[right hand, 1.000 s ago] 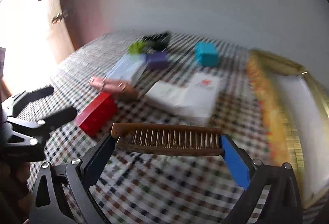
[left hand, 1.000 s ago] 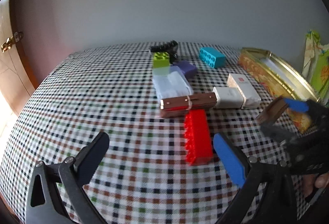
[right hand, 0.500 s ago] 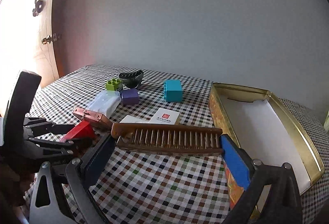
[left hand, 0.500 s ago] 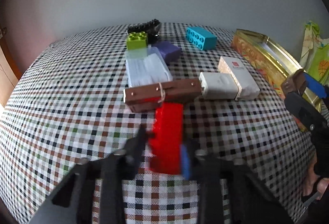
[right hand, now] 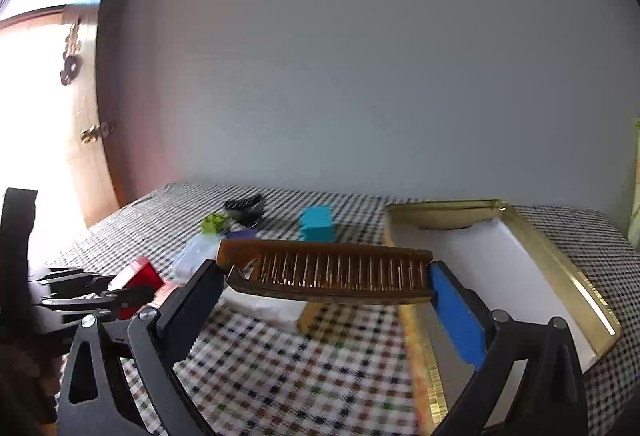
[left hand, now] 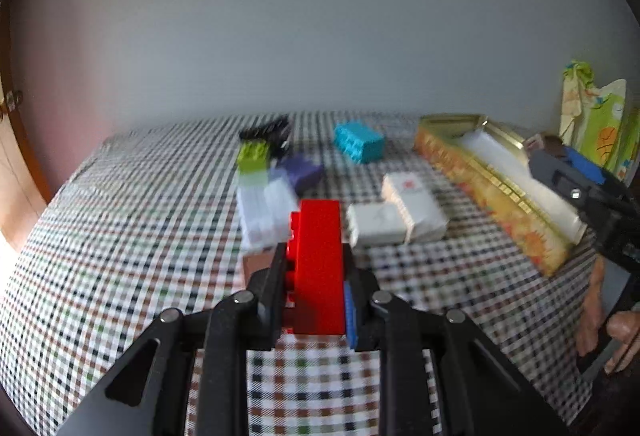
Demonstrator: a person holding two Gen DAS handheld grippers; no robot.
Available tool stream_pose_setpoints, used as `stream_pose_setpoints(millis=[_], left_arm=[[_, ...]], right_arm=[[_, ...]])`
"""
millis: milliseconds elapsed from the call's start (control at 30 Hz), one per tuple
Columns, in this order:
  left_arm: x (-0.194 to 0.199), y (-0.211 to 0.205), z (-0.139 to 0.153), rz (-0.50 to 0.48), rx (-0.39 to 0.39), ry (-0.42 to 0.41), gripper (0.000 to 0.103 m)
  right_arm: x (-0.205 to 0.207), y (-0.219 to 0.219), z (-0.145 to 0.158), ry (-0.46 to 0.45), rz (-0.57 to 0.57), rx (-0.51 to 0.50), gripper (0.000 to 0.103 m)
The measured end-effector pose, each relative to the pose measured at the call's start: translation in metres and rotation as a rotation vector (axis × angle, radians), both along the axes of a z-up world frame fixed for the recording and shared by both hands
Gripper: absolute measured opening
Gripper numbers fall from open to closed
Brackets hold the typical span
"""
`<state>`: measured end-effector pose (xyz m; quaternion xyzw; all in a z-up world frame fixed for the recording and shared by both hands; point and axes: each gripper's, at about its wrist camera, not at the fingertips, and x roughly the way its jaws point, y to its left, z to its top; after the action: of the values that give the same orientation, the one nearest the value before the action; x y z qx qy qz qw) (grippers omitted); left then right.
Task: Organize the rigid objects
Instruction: 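Carry the red brick into the gold tin and release while the right tool drops the comb there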
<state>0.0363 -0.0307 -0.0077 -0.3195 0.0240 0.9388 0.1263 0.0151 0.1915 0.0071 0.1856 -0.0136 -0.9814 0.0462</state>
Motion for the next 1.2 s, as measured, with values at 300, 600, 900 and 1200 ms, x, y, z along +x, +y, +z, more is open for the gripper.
stream_pose_setpoints(millis=[300,600,900,1200], left_arm=[[-0.01,0.055,0.028,-0.114,0.018,0.066,0.021],[-0.035,0.146,0.03,-0.275,0.063,0.036,0.021],[-0.055,0.219,0.014,-0.37,0.024,-0.011,0.021],[-0.072,0.24,-0.014,-0.381,0.034,-0.102,0.021]], right_arm=[[0.006,0.069,0.006,0.04,-0.18,0.014,0.102],[0.002,0.15,-0.005,-0.018,-0.348,0.053,0.102],[-0.011,0.174,-0.014,-0.1,-0.339,0.074,0.102],[-0.028,0.174,-0.027,-0.17,-0.307,0.036,0.102]])
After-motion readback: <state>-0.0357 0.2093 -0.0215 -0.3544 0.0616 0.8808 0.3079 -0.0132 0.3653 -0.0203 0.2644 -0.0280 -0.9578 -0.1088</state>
